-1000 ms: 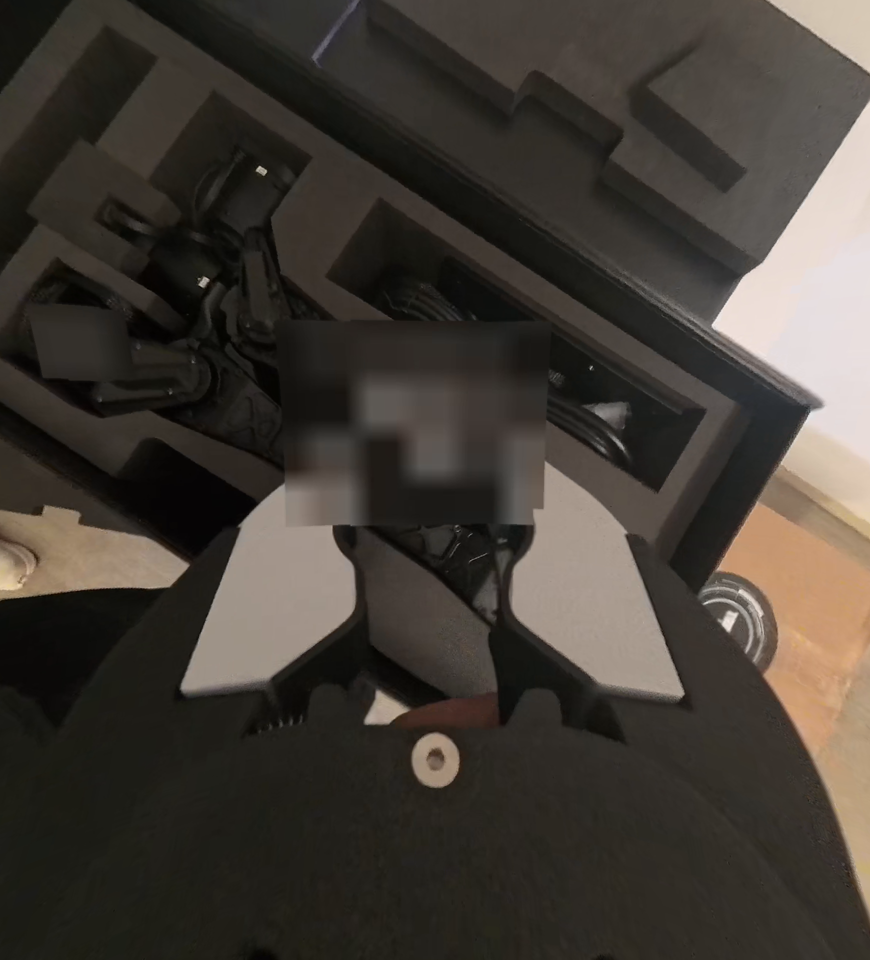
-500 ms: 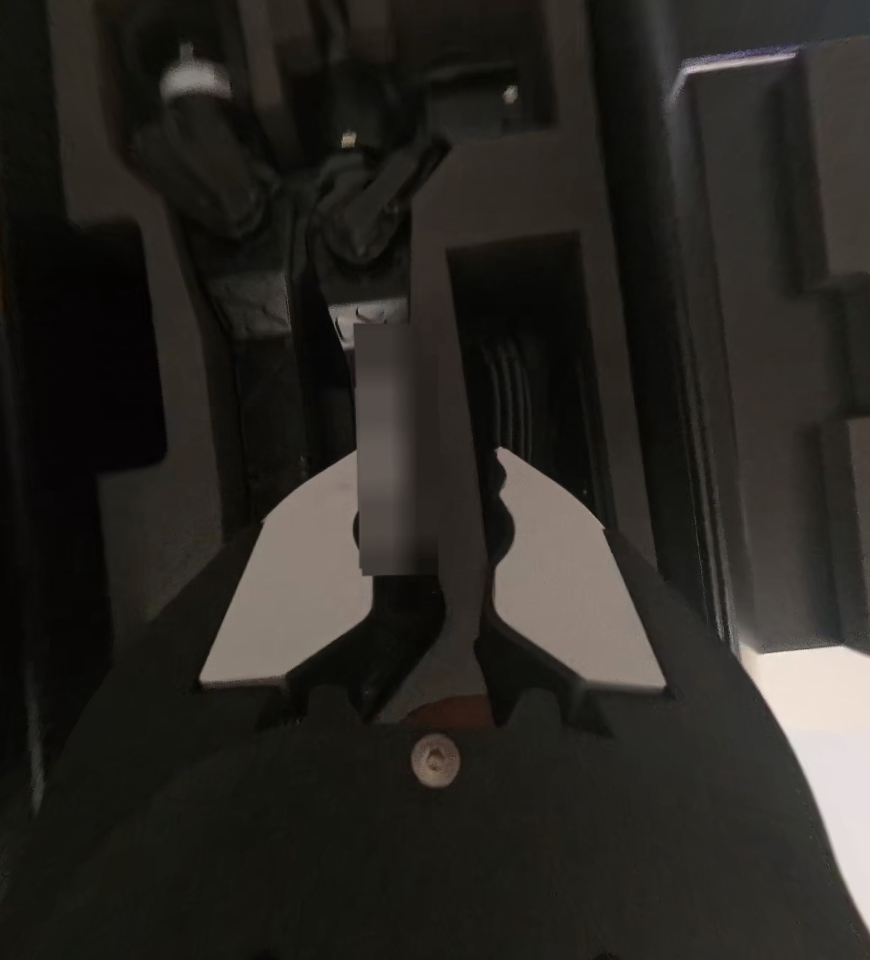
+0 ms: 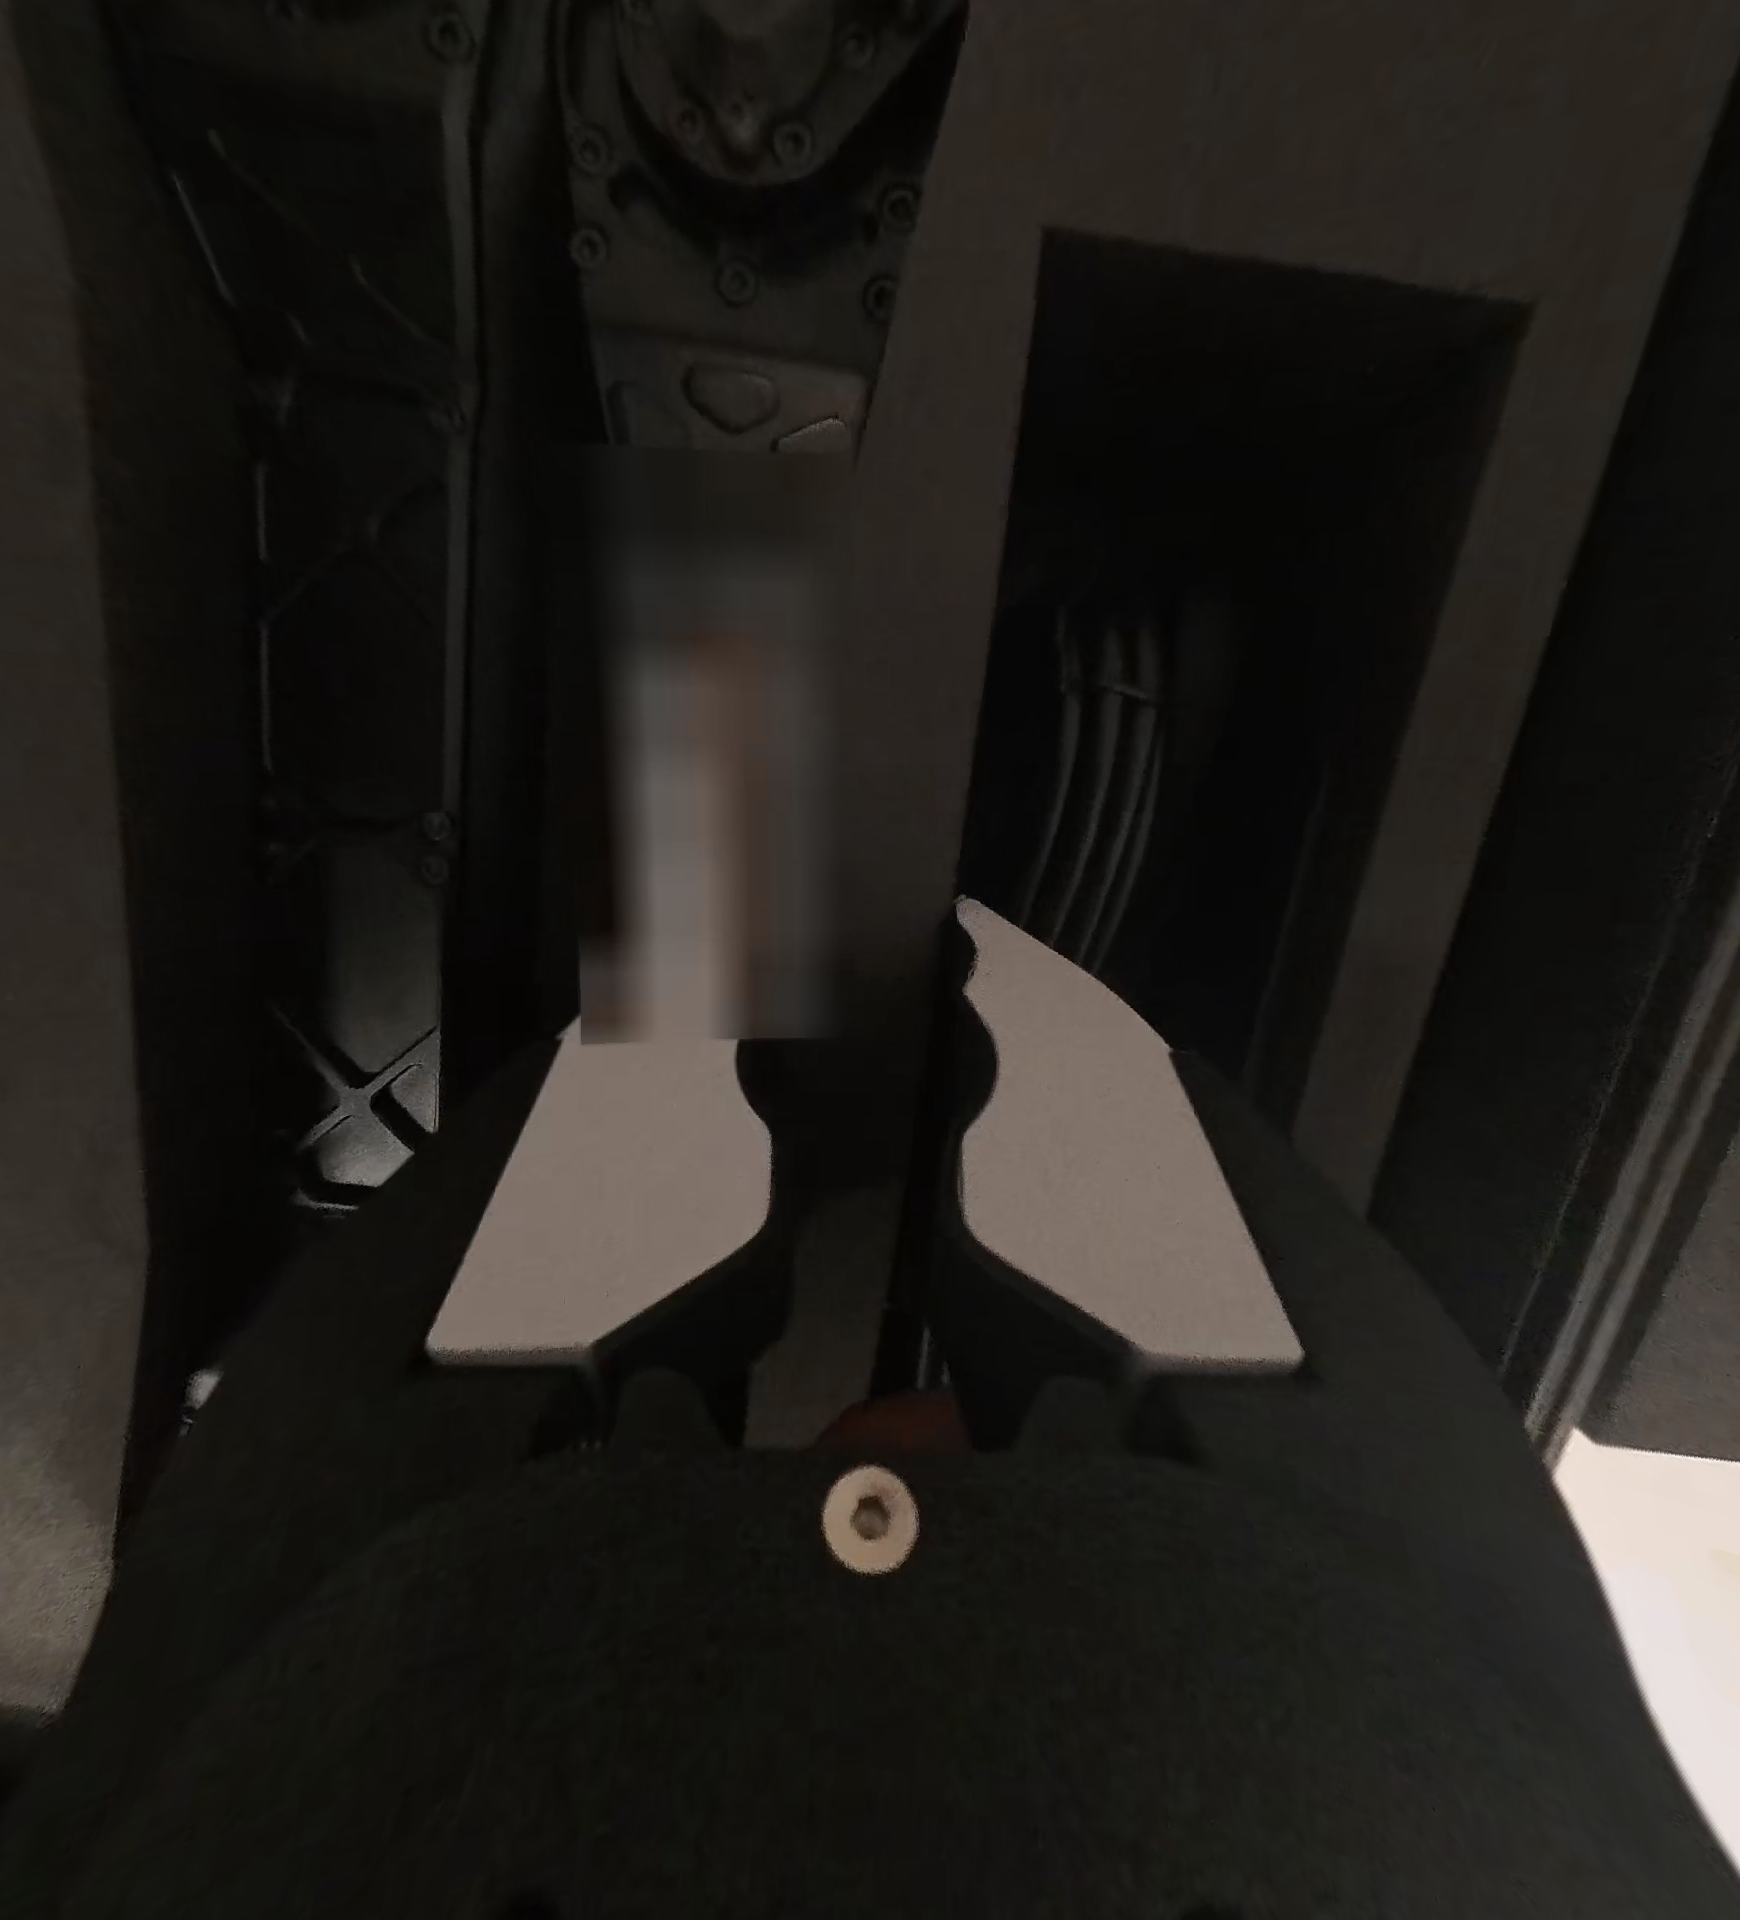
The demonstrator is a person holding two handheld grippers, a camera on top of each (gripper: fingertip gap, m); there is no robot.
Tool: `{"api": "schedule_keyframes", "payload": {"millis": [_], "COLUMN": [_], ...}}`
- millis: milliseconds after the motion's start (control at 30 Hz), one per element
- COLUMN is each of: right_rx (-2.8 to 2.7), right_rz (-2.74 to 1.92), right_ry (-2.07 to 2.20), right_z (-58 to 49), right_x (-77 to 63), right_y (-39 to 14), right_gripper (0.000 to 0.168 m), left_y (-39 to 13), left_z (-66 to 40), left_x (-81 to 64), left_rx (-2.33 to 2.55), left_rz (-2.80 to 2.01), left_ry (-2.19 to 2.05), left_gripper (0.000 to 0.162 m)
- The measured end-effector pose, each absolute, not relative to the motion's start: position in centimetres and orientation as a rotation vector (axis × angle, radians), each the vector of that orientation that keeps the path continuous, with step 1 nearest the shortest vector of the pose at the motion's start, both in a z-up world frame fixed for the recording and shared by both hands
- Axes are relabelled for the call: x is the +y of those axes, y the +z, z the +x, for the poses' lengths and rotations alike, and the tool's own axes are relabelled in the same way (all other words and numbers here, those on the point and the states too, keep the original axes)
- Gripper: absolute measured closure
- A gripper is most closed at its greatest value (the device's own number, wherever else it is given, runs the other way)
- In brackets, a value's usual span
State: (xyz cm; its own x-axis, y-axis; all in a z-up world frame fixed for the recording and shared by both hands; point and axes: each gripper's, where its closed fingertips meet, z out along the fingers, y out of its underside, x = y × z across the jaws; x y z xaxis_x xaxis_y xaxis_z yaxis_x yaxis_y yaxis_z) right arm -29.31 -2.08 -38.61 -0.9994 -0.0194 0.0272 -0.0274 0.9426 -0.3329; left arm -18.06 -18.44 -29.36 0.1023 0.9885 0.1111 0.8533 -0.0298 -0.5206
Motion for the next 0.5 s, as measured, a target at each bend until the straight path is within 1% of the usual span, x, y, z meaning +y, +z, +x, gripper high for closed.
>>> {"api": "schedule_keyframes", "payload": {"millis": [133,500], "right_rx": [-3.053,-3.078], "right_rz": [0.016,-0.026], "right_ry": [0.491,0.413], "right_z": [-29.3,-29.2], "right_x": [-2.0,-1.8], "right_y": [-38.6,-38.3], "right_gripper": [0.143,0.148], "left_y": [-29.3,-29.2], "left_z": [-18.1,-17.1], "left_x": [-19.8,-21.8], "left_rx": [-1.832,-1.807], "left_rz": [-1.864,-1.896], "left_ry": [0.381,0.397], "left_gripper": [0.121,0.122]}}
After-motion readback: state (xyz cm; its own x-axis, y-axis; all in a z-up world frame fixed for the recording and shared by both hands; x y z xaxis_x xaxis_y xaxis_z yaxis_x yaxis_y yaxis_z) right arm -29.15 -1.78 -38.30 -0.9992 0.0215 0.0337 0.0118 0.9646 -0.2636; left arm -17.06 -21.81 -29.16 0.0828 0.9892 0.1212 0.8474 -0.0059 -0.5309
